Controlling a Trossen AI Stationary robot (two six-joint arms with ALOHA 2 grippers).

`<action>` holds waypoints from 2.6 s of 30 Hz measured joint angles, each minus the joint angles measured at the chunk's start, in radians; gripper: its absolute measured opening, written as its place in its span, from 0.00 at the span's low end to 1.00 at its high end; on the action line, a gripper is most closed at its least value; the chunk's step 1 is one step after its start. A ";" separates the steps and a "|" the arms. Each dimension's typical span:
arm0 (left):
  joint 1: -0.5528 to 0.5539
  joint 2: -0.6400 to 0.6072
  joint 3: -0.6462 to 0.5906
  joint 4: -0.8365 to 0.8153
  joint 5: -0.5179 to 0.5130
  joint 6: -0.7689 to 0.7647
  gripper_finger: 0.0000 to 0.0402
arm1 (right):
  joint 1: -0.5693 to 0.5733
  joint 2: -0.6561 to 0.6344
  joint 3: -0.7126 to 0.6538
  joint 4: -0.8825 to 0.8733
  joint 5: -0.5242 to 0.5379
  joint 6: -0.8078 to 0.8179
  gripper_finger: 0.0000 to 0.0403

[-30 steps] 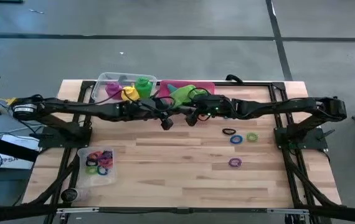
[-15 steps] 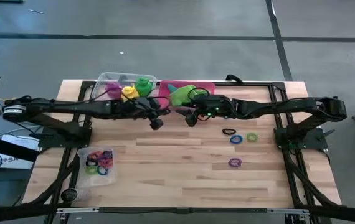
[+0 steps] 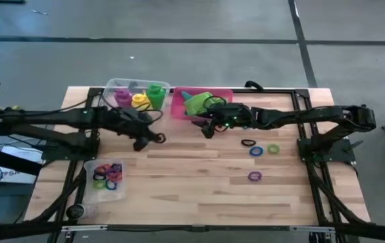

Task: Pick & Place Sports Items
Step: Put the black spring keychain into the bottom transparent bin

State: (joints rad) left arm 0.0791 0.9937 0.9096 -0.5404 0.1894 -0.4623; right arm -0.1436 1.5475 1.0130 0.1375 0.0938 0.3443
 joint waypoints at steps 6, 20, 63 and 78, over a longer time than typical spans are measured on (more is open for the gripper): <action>-0.064 -0.074 0.000 -0.227 0.094 -0.191 0.02 | 0.000 0.000 0.000 -0.007 -0.077 0.000 0.51; -0.439 -0.097 0.000 -0.536 0.050 -0.375 0.01 | 0.001 0.000 0.000 -0.028 -0.124 0.067 0.51; -0.704 0.087 0.000 -0.626 -0.172 -0.242 0.36 | 0.057 -0.119 -0.001 -0.087 0.222 0.260 0.51; -0.414 0.076 0.000 -0.446 -0.199 -0.050 0.36 | 0.019 -0.314 -0.001 -0.581 -0.001 0.151 0.51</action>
State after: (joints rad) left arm -0.3353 1.0695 0.9096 -0.9861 -0.0097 -0.5126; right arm -0.1250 1.2338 1.0122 -0.4435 0.0929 0.4951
